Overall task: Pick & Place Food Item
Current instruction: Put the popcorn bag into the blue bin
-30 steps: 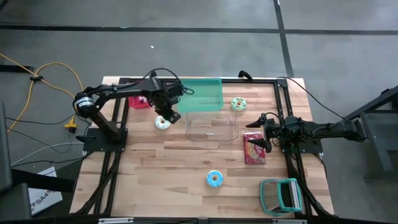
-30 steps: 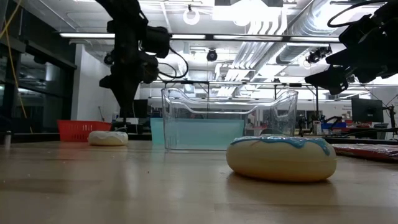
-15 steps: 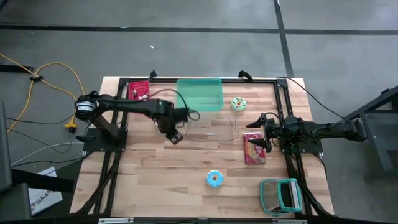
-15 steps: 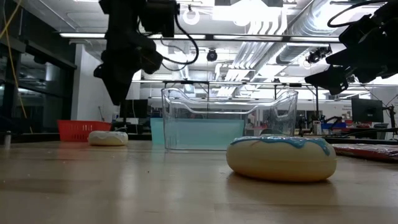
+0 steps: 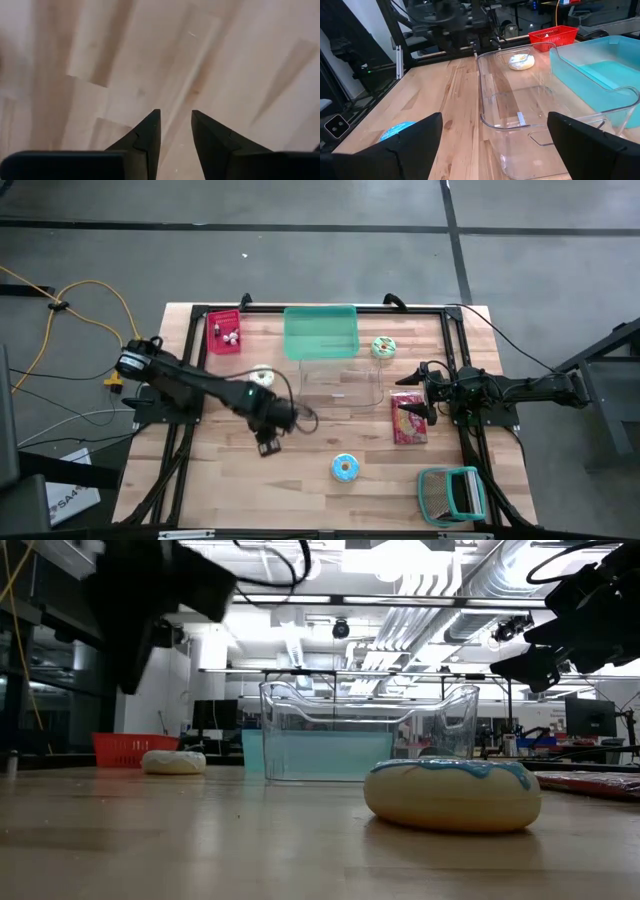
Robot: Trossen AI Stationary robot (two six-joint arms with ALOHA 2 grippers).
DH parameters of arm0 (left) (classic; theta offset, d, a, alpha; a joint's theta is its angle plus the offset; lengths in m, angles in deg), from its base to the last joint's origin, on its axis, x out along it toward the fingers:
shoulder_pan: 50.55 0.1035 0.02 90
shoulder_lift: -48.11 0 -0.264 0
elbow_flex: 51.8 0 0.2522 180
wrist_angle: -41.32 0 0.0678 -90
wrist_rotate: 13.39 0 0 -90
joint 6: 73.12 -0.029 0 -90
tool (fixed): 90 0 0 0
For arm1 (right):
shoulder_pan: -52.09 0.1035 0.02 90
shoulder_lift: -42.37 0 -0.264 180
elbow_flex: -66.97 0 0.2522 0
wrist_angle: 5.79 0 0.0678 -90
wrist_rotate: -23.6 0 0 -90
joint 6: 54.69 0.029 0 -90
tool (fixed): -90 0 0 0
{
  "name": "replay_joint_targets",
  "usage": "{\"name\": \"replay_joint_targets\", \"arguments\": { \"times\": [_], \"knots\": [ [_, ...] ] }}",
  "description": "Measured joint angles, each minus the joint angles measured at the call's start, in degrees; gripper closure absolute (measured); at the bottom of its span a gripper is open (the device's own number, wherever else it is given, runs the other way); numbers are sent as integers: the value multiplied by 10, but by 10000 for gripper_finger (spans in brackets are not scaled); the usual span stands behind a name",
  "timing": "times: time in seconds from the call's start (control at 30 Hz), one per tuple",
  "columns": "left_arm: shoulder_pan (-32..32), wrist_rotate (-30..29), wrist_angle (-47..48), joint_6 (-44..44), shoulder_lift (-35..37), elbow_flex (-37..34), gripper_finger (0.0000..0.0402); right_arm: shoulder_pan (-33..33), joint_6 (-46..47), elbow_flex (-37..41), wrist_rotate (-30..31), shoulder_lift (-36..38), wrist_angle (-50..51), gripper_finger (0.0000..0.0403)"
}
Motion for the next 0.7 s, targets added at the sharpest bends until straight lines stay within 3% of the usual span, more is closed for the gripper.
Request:
{"name": "replay_joint_targets", "arguments": {
  "times": [0.33,0.7],
  "knots": [
    [-107,-23,-35,-47,0,0,297,0,0,0,0,0,0,53],
    [-117,-27,-35,-44,0,0,297,0,0,0,0,0,0,53]
  ]
}}
